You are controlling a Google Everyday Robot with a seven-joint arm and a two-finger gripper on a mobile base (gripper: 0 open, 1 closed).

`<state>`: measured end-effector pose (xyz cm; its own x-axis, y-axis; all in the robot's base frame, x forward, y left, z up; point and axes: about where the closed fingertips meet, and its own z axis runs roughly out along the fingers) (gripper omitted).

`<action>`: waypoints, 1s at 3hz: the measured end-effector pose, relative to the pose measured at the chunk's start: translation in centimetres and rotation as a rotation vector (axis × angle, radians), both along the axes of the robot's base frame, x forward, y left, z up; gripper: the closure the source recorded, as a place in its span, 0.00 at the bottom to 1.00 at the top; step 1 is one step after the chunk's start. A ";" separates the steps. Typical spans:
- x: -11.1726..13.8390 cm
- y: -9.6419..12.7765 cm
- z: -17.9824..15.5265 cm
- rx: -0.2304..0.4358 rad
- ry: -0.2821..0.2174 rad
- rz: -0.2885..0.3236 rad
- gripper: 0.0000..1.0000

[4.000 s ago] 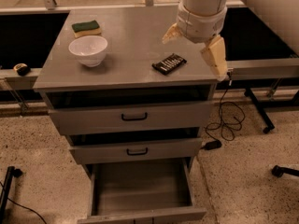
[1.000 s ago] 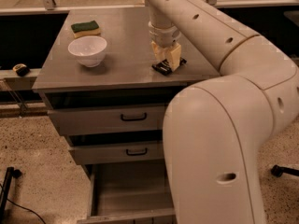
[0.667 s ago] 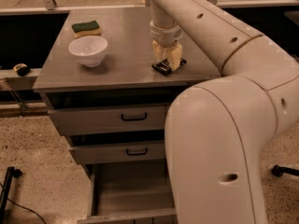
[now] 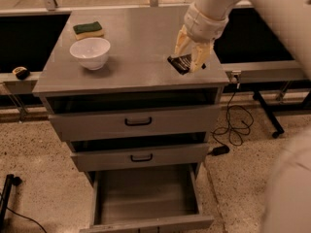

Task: Place rxbar chocolate into bottom drawer

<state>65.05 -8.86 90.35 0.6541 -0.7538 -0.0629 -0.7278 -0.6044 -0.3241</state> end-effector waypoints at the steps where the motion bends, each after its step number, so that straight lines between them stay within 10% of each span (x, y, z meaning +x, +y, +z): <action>1: -5.3 0.3 1.7 0.110 -0.016 0.017 1.00; 2: -8.9 3.0 -2.2 0.157 0.047 0.010 1.00; 3: -12.3 4.0 -12.2 0.097 0.225 -0.082 1.00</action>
Offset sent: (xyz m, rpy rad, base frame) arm -0.1404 0.0635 -0.0977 0.1893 0.1823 -0.0212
